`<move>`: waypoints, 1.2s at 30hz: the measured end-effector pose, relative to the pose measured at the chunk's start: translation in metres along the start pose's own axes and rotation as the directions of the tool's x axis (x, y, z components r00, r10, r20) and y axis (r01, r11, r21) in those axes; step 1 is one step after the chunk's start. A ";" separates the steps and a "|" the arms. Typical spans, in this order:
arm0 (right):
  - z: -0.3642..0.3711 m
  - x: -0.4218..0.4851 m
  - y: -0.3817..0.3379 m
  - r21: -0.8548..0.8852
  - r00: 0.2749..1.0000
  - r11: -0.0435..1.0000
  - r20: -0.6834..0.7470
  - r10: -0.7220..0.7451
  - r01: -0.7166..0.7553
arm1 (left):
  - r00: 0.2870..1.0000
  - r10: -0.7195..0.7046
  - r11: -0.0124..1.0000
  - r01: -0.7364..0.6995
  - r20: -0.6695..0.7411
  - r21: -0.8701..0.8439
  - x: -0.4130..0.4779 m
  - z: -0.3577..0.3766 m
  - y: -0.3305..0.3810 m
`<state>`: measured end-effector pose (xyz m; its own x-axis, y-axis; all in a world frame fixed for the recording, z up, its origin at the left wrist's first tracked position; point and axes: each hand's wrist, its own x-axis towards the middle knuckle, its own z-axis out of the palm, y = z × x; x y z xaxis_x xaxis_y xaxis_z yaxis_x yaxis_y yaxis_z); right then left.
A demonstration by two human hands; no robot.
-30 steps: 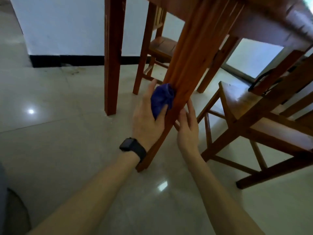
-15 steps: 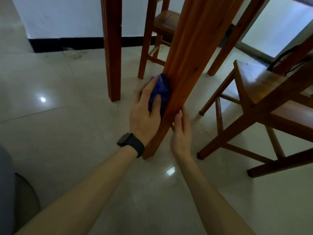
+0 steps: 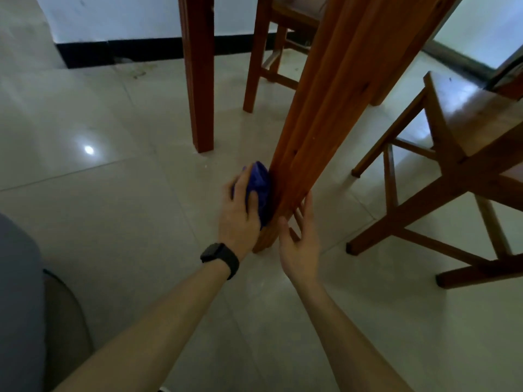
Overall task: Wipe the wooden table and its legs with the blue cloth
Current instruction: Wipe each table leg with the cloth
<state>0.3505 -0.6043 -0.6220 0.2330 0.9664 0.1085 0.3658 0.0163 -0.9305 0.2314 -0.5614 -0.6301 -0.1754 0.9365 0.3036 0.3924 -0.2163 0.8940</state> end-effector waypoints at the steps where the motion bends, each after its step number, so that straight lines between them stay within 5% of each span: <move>1: 0.001 0.000 0.002 0.026 1.000 1.000 -0.002 0.004 -0.004 | 0.998 0.051 0.999 -0.052 0.031 0.018 -0.003 0.008 0.001; 4: -0.003 0.002 0.006 0.075 0.999 0.997 0.024 0.036 -0.038 | 0.965 -0.123 0.980 0.081 0.230 0.183 -0.040 0.029 -0.038; 6: -0.007 0.002 0.007 0.065 0.997 0.997 0.057 0.044 -0.047 | 0.821 -0.476 0.878 0.466 0.314 0.114 -0.071 0.029 -0.079; 8: -0.009 0.003 0.010 0.067 0.997 0.997 0.072 0.032 -0.037 | 0.718 -0.631 0.760 0.649 0.295 0.045 -0.092 0.022 -0.109; 12: -0.005 0.002 0.019 0.105 0.995 0.992 0.085 0.055 -0.064 | 0.794 -0.603 0.797 0.604 0.075 0.016 -0.068 0.017 -0.099; 15: -0.003 -0.001 0.026 0.105 0.997 0.993 0.068 0.041 -0.048 | 0.918 -0.386 0.922 0.383 -0.085 -0.056 -0.035 0.021 -0.067; 18: -0.004 0.002 0.030 0.112 0.998 0.993 0.049 0.041 -0.046 | 0.990 -0.139 0.990 0.139 0.006 0.018 -0.044 0.043 -0.050; 21: -0.006 0.003 0.029 0.115 0.996 0.991 0.066 0.067 -0.074 | 0.873 -0.450 0.892 0.448 0.189 0.055 -0.069 0.057 -0.074; 24: -0.008 0.002 0.026 0.083 0.992 0.993 0.101 0.080 -0.088 | 0.698 -0.591 0.806 0.527 0.404 0.270 -0.087 0.046 -0.117; 26: -0.012 0.002 0.023 0.075 0.988 0.992 0.122 0.096 -0.106 | 0.700 -0.597 0.799 0.563 0.393 0.210 -0.082 0.033 -0.123; 29: -0.013 0.000 0.020 0.064 0.985 0.993 0.149 0.089 -0.100 | 0.712 -0.689 0.722 0.689 0.133 0.052 -0.048 0.029 -0.122; 32: -0.015 -0.001 0.019 0.018 0.982 0.994 0.159 0.102 -0.106 | 0.810 -0.586 0.810 0.586 0.033 -0.007 -0.026 0.047 -0.098; 34: -0.018 0.001 0.018 -0.030 0.978 0.993 0.169 0.119 -0.115 | 0.802 -0.588 0.799 0.596 0.108 -0.074 -0.035 0.064 -0.090; 36: -0.020 0.003 0.017 -0.072 0.974 0.988 0.175 0.146 -0.135 | 0.638 -0.675 0.721 0.678 0.371 0.145 -0.053 0.071 -0.104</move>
<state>0.3750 -0.6065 -0.6303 0.1225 0.9883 -0.0912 0.3949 -0.1329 -0.9091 0.2637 -0.5691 -0.7623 -0.0419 0.8459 -0.5317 0.2949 0.5189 0.8023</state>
